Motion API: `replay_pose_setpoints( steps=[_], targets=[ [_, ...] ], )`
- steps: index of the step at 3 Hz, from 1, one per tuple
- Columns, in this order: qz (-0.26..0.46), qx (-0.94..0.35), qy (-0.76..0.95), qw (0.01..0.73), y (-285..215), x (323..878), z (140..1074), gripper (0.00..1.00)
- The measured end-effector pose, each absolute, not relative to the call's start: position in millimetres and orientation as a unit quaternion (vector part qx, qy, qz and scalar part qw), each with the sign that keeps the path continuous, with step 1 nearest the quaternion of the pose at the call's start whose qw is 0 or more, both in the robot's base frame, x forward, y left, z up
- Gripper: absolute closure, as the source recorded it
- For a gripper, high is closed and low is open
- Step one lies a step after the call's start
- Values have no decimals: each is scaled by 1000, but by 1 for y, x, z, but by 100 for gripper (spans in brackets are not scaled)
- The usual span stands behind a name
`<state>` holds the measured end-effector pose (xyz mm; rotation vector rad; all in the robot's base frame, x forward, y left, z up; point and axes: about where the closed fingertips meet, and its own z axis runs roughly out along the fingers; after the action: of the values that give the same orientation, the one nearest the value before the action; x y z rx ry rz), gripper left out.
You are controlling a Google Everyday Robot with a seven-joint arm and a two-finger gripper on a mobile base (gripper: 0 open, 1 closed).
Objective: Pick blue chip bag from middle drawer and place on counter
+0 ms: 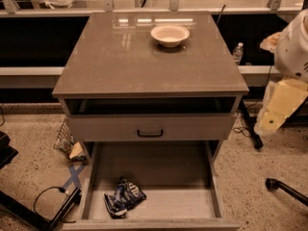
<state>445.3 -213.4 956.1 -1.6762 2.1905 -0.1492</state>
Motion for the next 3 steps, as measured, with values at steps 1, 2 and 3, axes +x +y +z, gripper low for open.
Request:
replay_pose_setpoints(
  steps=[1,2,3],
  targets=[
    [-22,-598,767,229,-226,441,884,0],
    [3,-595,749,292,-229,450,848,0],
    [65,-582,720,373,-205,464,796,0]
  ],
)
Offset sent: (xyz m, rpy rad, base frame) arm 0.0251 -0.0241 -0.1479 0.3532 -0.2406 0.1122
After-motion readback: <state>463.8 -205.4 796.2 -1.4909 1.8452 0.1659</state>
